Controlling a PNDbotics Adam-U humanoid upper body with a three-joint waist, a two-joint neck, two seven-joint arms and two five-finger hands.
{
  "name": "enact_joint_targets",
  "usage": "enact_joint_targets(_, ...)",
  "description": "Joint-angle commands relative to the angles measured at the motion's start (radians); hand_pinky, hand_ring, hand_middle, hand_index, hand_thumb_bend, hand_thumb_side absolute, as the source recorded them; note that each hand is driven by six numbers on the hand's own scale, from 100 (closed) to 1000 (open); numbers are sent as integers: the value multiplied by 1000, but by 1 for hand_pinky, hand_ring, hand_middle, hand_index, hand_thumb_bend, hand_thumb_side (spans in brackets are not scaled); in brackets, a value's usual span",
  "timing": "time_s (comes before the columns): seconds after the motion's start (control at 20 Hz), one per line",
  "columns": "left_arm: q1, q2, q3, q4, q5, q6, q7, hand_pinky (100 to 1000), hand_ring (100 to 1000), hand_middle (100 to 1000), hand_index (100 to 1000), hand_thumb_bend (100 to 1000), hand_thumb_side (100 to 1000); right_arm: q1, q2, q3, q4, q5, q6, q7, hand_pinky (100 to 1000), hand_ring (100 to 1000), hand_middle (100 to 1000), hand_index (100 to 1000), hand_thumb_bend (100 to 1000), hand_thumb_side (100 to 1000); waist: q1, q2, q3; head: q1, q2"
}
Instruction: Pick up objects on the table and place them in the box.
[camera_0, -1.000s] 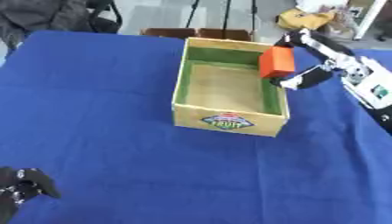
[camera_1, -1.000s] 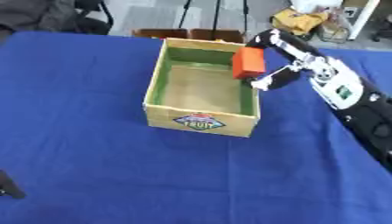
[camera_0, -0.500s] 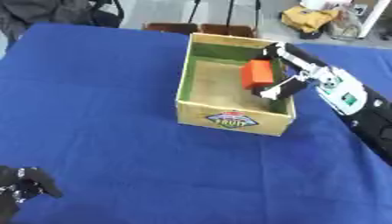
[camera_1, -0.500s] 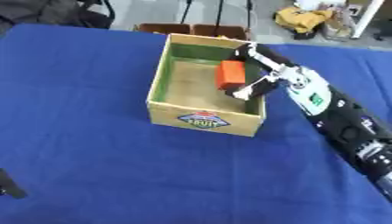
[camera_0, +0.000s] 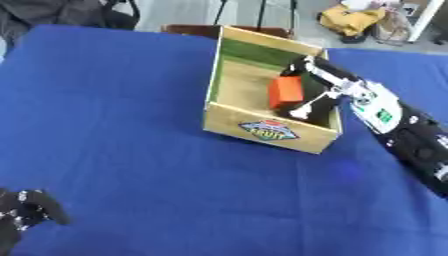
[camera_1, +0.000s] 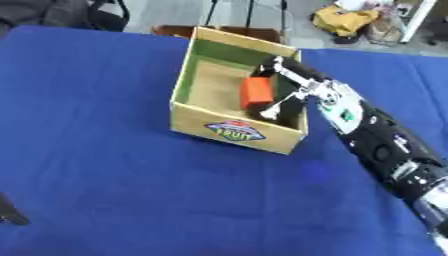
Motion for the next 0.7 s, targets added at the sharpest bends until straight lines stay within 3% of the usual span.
enact_joint_targets(0.05, -14, 2, 2, -14, 7, 0, -3, 631, 552, 491, 639, 291, 1000, -5, 4, 5, 8, 19, -18, 2, 738, 666, 414, 562, 100, 245, 4, -11, 3, -2, -14)
enact_joint_targets(0.1, -14, 2, 3, -14, 7, 1, -3, 631, 552, 490, 639, 291, 1000, -5, 5, 5, 6, 19, -26, 1, 744, 683, 448, 600, 100, 316, 4, -12, 2, -2, -15)
enact_joint_targets(0.15, -14, 2, 3, -14, 7, 1, -3, 631, 552, 490, 639, 292, 1000, -6, 5, 5, 3, 18, -35, 1, 754, 709, 487, 653, 202, 394, 3, -12, 2, -1, -15)
enact_joint_targets(0.2, -15, 2, 3, -14, 7, 2, -3, 631, 552, 490, 639, 293, 1000, -6, 4, 6, -1, 17, -43, 2, 756, 715, 495, 662, 218, 407, 3, -12, 1, -1, -16)
enact_joint_targets(0.25, -15, 2, 3, -13, 7, 2, -3, 631, 552, 490, 639, 293, 1000, -6, 4, 6, -4, 14, -51, 3, 777, 759, 574, 734, 360, 506, 2, -13, 0, 1, -17)
enact_joint_targets(0.3, -15, 2, 3, -13, 7, 3, -3, 631, 552, 490, 639, 294, 1000, -7, 3, 6, -9, 11, -60, 4, 789, 776, 607, 761, 415, 547, 2, -13, -1, 2, -17)
enact_joint_targets(0.55, -14, 3, 5, -12, 7, 3, -2, 631, 551, 490, 638, 296, 1000, -10, -8, 7, -43, -17, -85, 10, 848, 841, 746, 842, 581, 647, 0, -17, -7, 7, -22)
enact_joint_targets(0.7, -13, 4, 5, -11, 6, 4, -1, 632, 551, 490, 638, 297, 1000, -13, -23, 10, -87, -36, -93, 16, 880, 876, 797, 875, 612, 711, -1, -21, -13, 10, -22)
